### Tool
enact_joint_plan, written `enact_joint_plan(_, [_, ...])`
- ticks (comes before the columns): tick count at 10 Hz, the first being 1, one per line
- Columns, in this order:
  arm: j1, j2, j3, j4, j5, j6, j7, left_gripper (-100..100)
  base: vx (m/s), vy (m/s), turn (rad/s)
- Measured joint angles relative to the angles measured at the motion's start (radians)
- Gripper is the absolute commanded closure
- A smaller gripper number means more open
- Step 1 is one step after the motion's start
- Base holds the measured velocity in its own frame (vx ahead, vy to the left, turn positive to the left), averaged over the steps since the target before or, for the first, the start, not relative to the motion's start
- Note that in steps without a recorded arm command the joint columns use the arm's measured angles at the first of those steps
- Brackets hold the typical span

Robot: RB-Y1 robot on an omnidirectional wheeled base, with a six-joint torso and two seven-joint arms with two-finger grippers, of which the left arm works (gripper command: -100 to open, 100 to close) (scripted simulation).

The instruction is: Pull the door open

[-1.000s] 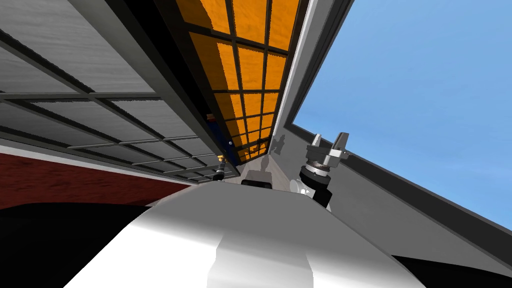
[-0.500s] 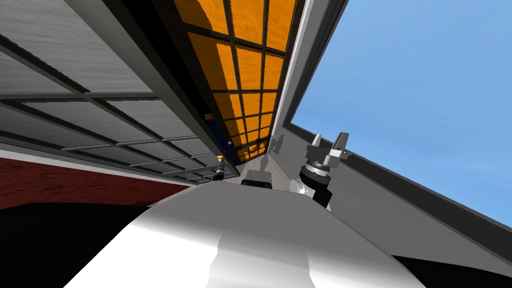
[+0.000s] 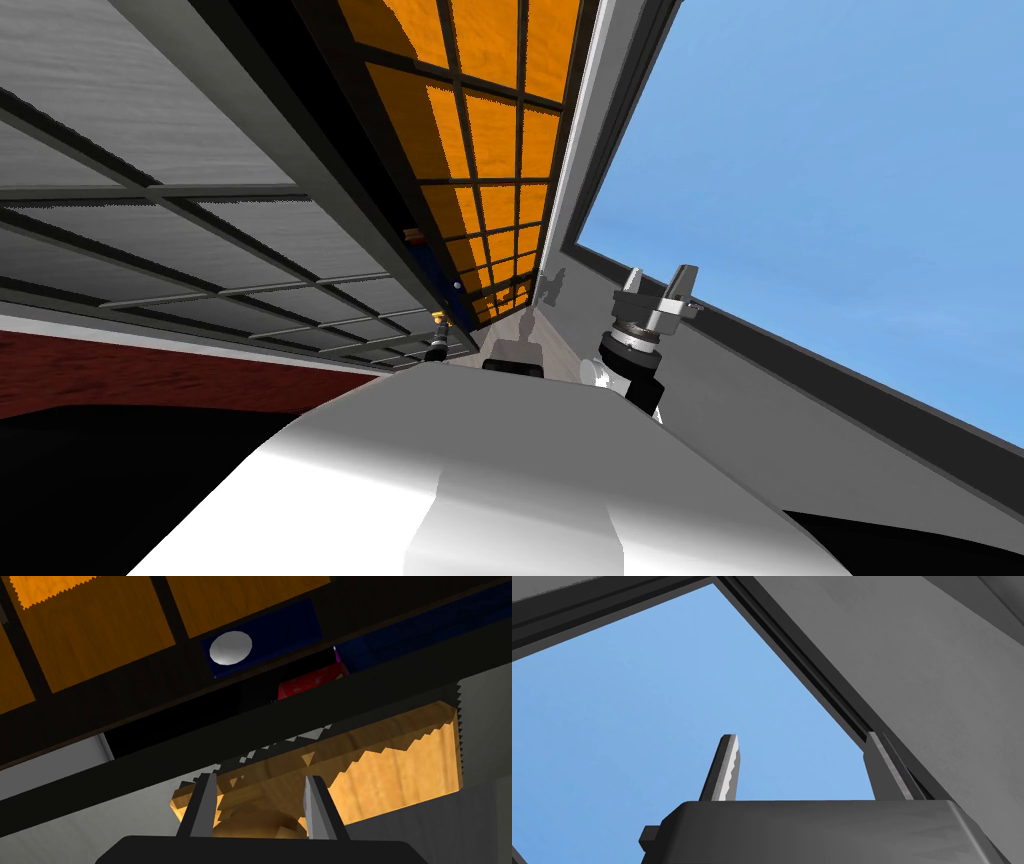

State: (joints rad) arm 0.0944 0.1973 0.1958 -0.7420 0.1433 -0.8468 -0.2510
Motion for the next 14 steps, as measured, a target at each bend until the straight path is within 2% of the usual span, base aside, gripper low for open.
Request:
enact_joint_plan(1, [0.000, -0.002, -0.003, -0.008, 0.007, 0.007, 0.019, 100, -0.036, 0.014, -0.074])
enact_joint_plan(2, [-0.005, -0.002, -0.006, -0.001, 0.018, 0.004, 0.040, 100, -0.034, 0.010, -0.059])
enact_joint_plan(3, [-0.018, 0.004, -0.009, 0.027, 0.024, -0.012, 0.063, 100, -0.036, 0.000, -0.067])
enact_joint_plan(4, [-0.008, 0.006, -0.014, 0.006, 0.034, -0.001, 0.089, 100, -0.029, 0.007, -0.035])
enact_joint_plan(5, [-0.018, 0.007, -0.015, 0.022, 0.041, -0.006, 0.107, 100, -0.027, 0.012, -0.072])
enact_joint_plan(6, [-0.034, 0.012, -0.018, 0.052, 0.052, -0.023, 0.132, 100, -0.034, 0.004, -0.046])
enact_joint_plan(9, [-0.014, 0.012, -0.028, 0.009, 0.074, -0.004, 0.190, 100, -0.037, 0.011, -0.066])
enact_joint_plan(10, [-0.024, 0.017, -0.033, 0.036, 0.085, -0.021, 0.217, 100, -0.044, 0.009, -0.042])
enact_joint_plan(11, [-0.031, 0.016, -0.033, 0.042, 0.091, -0.025, 0.234, 100, -0.043, -0.001, -0.079])
enact_joint_plan(12, [-0.022, 0.016, -0.037, 0.026, 0.102, -0.021, 0.255, 100, -0.030, -0.003, -0.037])
enact_joint_plan(13, [-0.023, 0.021, -0.041, 0.031, 0.108, -0.022, 0.278, 100, -0.040, 0.009, -0.071])
enact_joint_plan(14, [-0.011, 0.019, -0.044, 0.009, 0.119, -0.013, 0.300, 100, -0.030, 0.012, -0.056])
